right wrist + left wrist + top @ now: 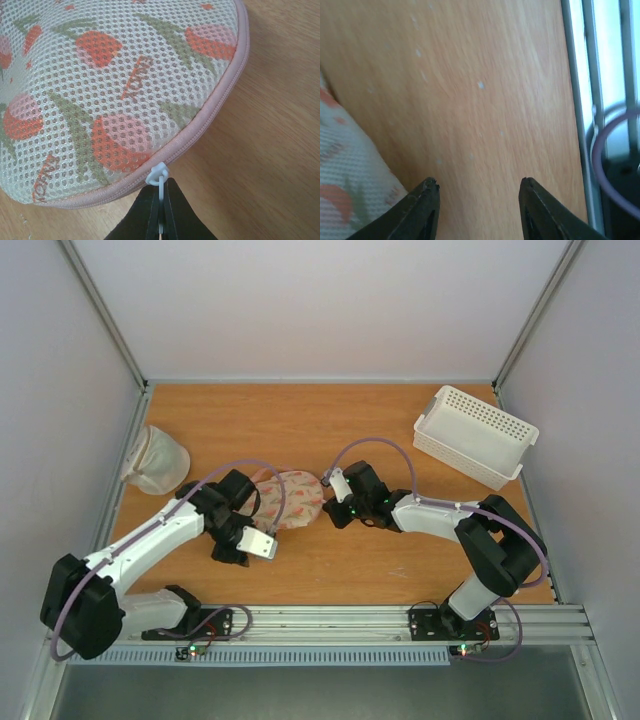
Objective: Unzip the laundry bag and remove the bra
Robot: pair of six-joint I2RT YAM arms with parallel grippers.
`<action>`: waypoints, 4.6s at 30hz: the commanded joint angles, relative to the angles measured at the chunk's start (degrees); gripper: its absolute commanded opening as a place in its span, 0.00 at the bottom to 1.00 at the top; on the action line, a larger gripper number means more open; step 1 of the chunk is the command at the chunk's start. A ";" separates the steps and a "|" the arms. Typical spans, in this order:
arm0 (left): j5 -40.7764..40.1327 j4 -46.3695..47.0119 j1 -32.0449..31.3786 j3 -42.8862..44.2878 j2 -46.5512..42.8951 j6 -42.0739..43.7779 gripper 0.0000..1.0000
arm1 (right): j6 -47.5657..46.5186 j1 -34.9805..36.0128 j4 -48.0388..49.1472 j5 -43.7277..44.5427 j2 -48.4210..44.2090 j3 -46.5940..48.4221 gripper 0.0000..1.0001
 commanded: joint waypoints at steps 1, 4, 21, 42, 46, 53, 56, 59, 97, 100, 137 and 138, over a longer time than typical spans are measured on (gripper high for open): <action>-8.61 -0.78 2.28 -4.37 -0.95 9.21 0.42 | 0.38 0.83 0.42 0.15 -1.44 0.11 0.01; -10.79 5.51 4.91 -6.90 -0.28 9.88 0.36 | 0.31 1.38 0.33 -0.08 -1.74 -0.12 0.01; -13.53 48.54 13.60 -13.42 7.02 8.49 0.35 | -1.14 7.86 2.82 -5.45 -1.40 -1.69 0.01; 6.38 26.76 14.04 -5.21 0.82 5.51 0.73 | 4.71 8.68 15.46 -10.46 11.33 5.10 0.01; 11.50 24.25 13.29 -3.30 0.67 3.13 0.73 | 4.85 8.85 15.38 -10.33 11.43 5.21 0.01; 5.93 42.58 8.08 -8.82 2.66 -4.97 0.57 | 4.16 9.70 14.79 -10.68 11.15 5.94 0.01; 5.68 44.04 7.27 -10.01 3.11 -3.17 0.53 | 4.24 9.82 14.71 -10.83 10.64 6.13 0.01; 5.60 43.95 7.20 -10.52 3.32 -2.90 0.47 | 4.24 9.78 14.72 -11.02 10.23 6.09 0.01; 2.32 47.40 7.00 -15.97 2.01 6.59 0.01 | 3.20 6.68 12.42 -10.98 5.77 2.86 0.01; 2.42 47.10 6.99 -16.32 1.85 7.60 0.01 | 2.64 5.25 11.44 -10.47 4.60 1.59 0.01; 1.20 47.66 7.03 -16.29 0.77 5.47 0.31 | 0.05 -5.31 7.37 -11.83 6.08 2.56 0.01; 1.18 47.15 7.03 -15.84 0.77 4.58 0.40 | 0.28 -4.70 7.74 -12.18 6.08 2.57 0.01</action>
